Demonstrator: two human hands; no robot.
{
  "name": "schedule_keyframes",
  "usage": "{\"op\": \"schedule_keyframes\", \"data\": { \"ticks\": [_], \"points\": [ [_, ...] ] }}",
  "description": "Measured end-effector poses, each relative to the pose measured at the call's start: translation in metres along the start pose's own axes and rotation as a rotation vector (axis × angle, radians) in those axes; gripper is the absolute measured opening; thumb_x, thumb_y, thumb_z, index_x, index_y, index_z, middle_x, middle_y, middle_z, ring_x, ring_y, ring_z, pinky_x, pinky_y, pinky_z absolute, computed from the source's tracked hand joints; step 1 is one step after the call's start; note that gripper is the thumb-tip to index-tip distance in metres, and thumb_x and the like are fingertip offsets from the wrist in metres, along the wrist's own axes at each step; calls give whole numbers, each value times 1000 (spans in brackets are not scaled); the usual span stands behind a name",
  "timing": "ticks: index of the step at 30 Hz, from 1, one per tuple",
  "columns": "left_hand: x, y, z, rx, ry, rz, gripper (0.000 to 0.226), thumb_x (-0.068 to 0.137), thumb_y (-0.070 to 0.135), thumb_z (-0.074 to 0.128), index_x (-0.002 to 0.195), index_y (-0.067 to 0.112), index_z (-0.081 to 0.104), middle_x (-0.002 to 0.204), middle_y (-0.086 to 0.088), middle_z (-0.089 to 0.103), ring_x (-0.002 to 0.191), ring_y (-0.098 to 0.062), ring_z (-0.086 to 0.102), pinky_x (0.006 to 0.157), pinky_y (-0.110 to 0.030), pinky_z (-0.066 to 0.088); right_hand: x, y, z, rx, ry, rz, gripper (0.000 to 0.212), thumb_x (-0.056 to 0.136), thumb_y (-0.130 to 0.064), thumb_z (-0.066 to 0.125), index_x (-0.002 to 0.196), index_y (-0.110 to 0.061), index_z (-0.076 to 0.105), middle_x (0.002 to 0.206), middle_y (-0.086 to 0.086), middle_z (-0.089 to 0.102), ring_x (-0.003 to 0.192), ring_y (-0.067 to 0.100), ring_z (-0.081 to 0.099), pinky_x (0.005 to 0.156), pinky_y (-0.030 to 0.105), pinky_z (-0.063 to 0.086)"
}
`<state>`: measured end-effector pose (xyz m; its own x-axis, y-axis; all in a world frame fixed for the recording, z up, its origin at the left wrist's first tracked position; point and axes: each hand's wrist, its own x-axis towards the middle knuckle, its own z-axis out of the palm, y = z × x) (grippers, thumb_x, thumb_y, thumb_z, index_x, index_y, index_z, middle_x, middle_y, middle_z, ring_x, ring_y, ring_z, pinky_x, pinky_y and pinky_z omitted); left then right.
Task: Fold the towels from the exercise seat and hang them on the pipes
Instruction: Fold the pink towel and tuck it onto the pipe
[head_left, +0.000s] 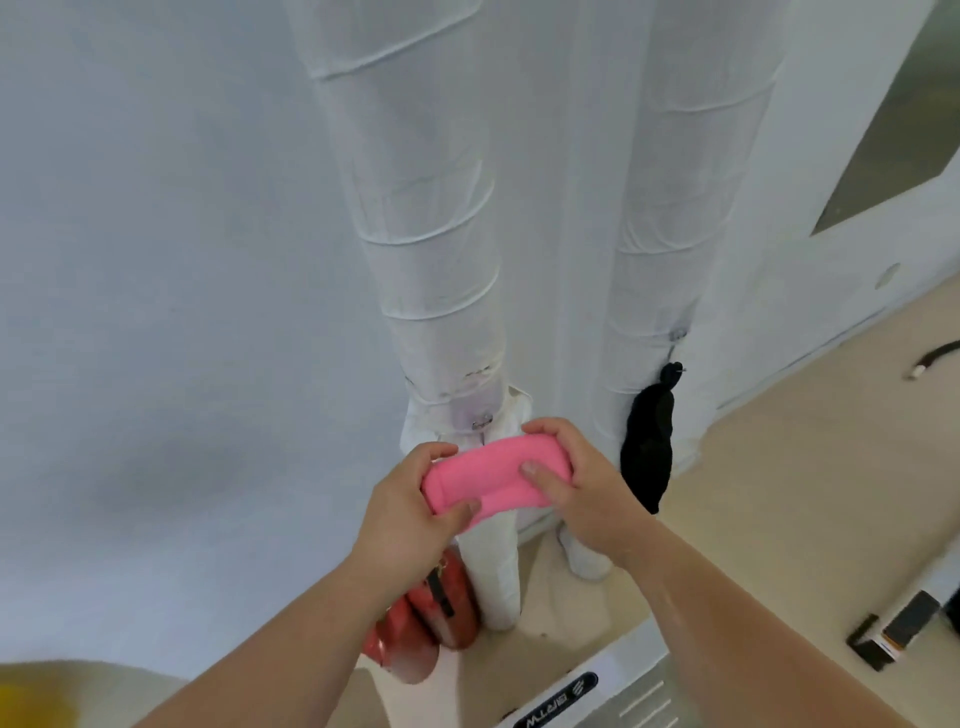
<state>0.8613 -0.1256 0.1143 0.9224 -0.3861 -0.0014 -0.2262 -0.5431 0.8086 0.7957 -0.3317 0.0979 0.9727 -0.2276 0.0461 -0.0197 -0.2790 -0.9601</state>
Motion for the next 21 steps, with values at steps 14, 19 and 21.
{"op": "schedule_keyframes", "data": {
  "ticks": [14, 19, 21],
  "points": [
    [37, -4, 20, 293, 277, 47, 28, 74, 28, 88, 94, 19, 70, 82, 2, 70, 75, -18, 64, 68, -33, 52, 72, 43, 8, -309, 117, -435, 33, 90, -10, 63, 119, -24, 56, 115, 1, 57, 103, 11, 55, 93, 14, 41],
    [42, -14, 28, 320, 299, 54, 29, 75, 31, 88, 97, 21, 72, 84, 4, 71, 76, -18, 66, 71, -35, 54, 75, 57, 16, -354, 156, -447, 26, 89, -27, 52, 114, -32, 48, 112, 0, 55, 97, 17, 59, 85, 28, 49],
    [42, -15, 31, 324, 307, 69, 30, 76, 31, 87, 101, 21, 72, 88, 3, 72, 79, -18, 66, 73, -35, 55, 76, 59, 20, -380, 171, -448, 25, 90, -32, 45, 115, -33, 47, 113, 1, 54, 98, 18, 60, 85, 32, 53]
  ]
}}
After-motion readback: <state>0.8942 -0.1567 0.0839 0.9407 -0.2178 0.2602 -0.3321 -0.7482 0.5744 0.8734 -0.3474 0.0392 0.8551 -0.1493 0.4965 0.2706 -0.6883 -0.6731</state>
